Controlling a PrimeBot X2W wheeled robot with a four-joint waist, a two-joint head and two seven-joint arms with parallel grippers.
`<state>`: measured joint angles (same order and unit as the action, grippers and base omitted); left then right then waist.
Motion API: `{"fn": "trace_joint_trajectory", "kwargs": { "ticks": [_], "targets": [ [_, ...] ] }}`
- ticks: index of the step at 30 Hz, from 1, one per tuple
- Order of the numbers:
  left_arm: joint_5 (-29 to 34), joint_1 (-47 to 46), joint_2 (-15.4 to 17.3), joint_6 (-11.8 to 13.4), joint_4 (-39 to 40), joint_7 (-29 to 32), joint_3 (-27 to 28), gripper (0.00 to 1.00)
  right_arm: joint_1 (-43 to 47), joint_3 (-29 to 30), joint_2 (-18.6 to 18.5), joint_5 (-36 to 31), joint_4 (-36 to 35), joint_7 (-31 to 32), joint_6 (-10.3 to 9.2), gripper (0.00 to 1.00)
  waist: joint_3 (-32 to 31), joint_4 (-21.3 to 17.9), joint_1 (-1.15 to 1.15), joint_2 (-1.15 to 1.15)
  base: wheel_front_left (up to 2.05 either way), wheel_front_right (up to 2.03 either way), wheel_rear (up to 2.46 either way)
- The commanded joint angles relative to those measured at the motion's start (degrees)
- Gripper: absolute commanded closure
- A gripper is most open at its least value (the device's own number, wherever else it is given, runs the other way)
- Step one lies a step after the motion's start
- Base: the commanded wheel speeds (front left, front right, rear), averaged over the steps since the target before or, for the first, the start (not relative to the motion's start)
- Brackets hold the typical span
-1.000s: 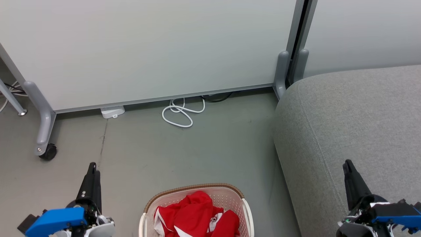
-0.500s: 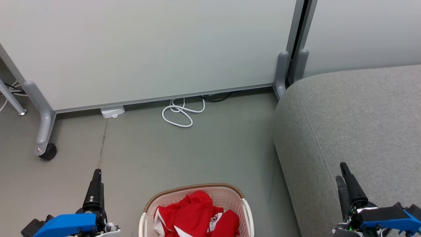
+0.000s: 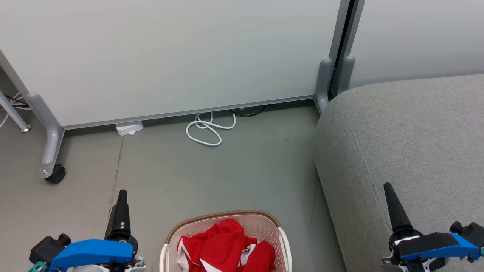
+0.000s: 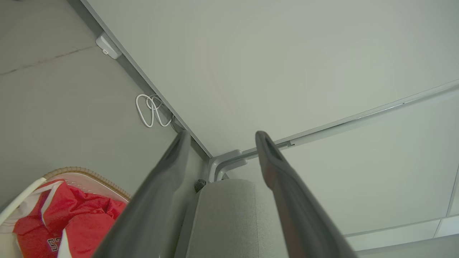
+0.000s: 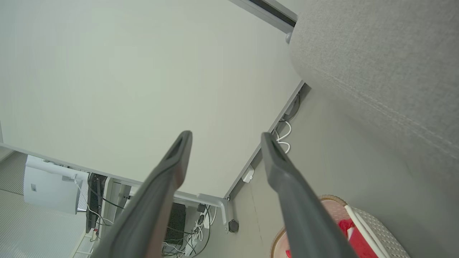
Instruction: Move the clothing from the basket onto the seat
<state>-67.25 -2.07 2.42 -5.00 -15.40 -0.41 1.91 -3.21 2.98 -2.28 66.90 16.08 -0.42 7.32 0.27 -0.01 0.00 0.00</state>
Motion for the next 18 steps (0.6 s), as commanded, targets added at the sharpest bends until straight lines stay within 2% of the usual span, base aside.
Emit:
{"fn": "trace_joint_trajectory", "kwargs": {
  "ticks": [1, 18],
  "targets": [
    [3.01, -0.7, 0.62, 0.38, 1.0, -0.69, -0.6, 0.0, -1.29, -0.36, -0.32, -2.77, -1.05, -0.67, 0.11, 0.0, -0.02, 0.03, 0.0, 0.0, 0.0, 0.0, 0.0],
    [19.32, 0.13, 0.98, 1.29, 2.05, -4.18, -2.63, 0.0, -1.17, -2.32, -0.44, -20.14, -2.07, -4.15, 0.14, 0.0, -0.32, 0.32, 0.0, 0.0, 0.0, 0.0, 0.0]
  ]
}}
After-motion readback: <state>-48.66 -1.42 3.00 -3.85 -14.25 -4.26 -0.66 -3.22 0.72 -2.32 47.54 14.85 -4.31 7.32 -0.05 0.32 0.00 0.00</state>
